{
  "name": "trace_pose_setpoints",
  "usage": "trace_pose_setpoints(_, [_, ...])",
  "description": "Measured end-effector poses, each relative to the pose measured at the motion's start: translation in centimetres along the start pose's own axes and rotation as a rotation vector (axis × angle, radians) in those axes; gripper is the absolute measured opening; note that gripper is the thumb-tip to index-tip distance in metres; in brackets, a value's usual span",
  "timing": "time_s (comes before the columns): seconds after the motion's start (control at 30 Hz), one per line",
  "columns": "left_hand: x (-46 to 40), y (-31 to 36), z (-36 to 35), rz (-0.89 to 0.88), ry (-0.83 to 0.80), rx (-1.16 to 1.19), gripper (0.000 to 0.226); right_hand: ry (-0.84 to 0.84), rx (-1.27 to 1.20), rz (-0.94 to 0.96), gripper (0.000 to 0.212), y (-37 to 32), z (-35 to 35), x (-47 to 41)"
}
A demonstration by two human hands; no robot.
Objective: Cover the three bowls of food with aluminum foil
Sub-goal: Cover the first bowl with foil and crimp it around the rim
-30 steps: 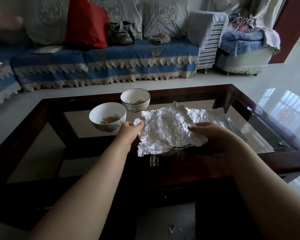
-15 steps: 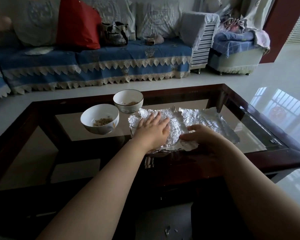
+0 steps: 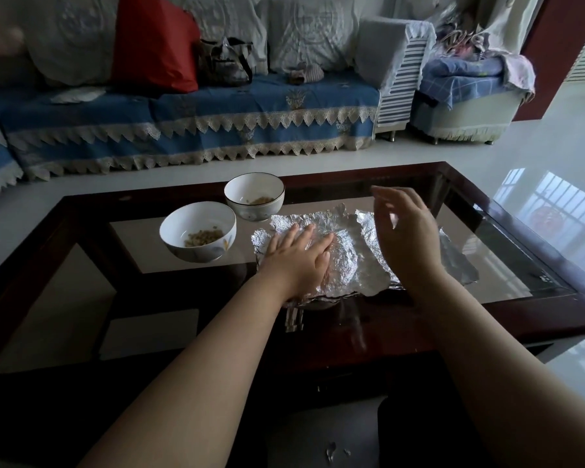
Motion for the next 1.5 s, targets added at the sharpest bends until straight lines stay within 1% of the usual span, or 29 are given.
trace_pose_setpoints(0.03, [0.0, -0.1, -0.1, -0.01, 0.007, 0.002, 0.049, -0.031, 0.031, 0.11, 0.029, -1.7, -0.6, 0.3])
trace_pose_setpoints(0.07, [-0.1, -0.1, -0.2, -0.017, 0.014, 0.002, 0.049, -0.114, 0.073, 0.182, 0.031, -3.0, -1.8, 0.7])
trace_pose_setpoints(0.1, [-0.2, -0.2, -0.2, -0.019, 0.021, -0.002, 0.049, -0.239, 0.127, 0.211, 0.035, -3.4, -3.6, 1.2])
trace_pose_setpoints(0.17, [-0.2, -0.3, -0.1, -0.007, 0.028, -0.028, 0.05, -0.49, 0.285, 0.211, 0.045, -2.6, -7.6, 2.4])
trace_pose_setpoints(0.2, [-0.1, -0.4, 0.0, 0.0, 0.03, -0.04, 0.05, -0.59, 0.379, 0.199, 0.049, -1.6, -9.3, 2.9])
trace_pose_setpoints(0.27, [0.2, -0.5, 0.1, -0.001, 0.026, -0.033, 0.052, -0.73, 0.517, 0.162, 0.056, 0.4, -11.7, 3.8])
trace_pose_setpoints(0.33, [0.4, -0.8, 0.0, -0.014, 0.019, -0.015, 0.055, -0.801, 0.586, 0.152, 0.057, 1.6, -12.9, 4.5])
trace_pose_setpoints(0.47, [0.2, -1.2, -0.1, -0.007, 0.038, -0.006, 0.058, -0.806, 0.611, 0.148, 0.056, 2.4, -12.9, 5.1])
trace_pose_setpoints(0.77, [0.0, -0.7, -0.3, -0.038, 0.049, -0.033, 0.057, -0.763, 0.628, 0.128, 0.056, 2.6, -12.2, 5.2])
trace_pose_setpoints(0.9, [0.1, -0.8, -0.4, -0.019, 0.063, -0.008, 0.06, -0.734, 0.52, 0.19, 0.053, 0.9, -12.4, 4.4])
trace_pose_setpoints(0.97, [0.0, -0.8, -0.4, -0.022, 0.068, -0.005, 0.063, -0.747, 0.493, 0.209, 0.054, 0.5, -12.9, 4.2])
trace_pose_setpoints(1.07, [0.0, -0.8, -0.8, -0.037, 0.05, -0.007, 0.064, -0.783, 0.535, 0.199, 0.056, 1.3, -13.6, 4.6])
trace_pose_setpoints(1.2, [0.0, -1.0, -0.8, -0.059, 0.043, -0.029, 0.061, -0.773, 0.57, 0.21, 0.056, 1.8, -13.7, 5.0])
trace_pose_setpoints(1.27, [0.0, -1.4, -0.5, -0.036, 0.049, -0.014, 0.059, -0.768, 0.613, 0.244, 0.057, 1.8, -13.9, 5.2])
trace_pose_setpoints(1.33, [0.2, -1.9, -0.2, -0.004, 0.052, -0.007, 0.059, -0.766, 0.629, 0.239, 0.058, 1.8, -13.9, 5.3])
trace_pose_setpoints(1.5, [0.4, -2.1, -0.3, -0.001, 0.042, -0.03, 0.06, -0.768, 0.626, 0.234, 0.06, 1.9, -14.0, 5.3])
Point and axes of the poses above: each hand's wrist, its own x-axis away from the middle knuckle, its own z-axis out of the back of the hand, y = z × x, the point moved 9 cm from there along -x, towards the middle knuckle, and after that the axes turned 14 degrees about -z, right-handed, at the moved point
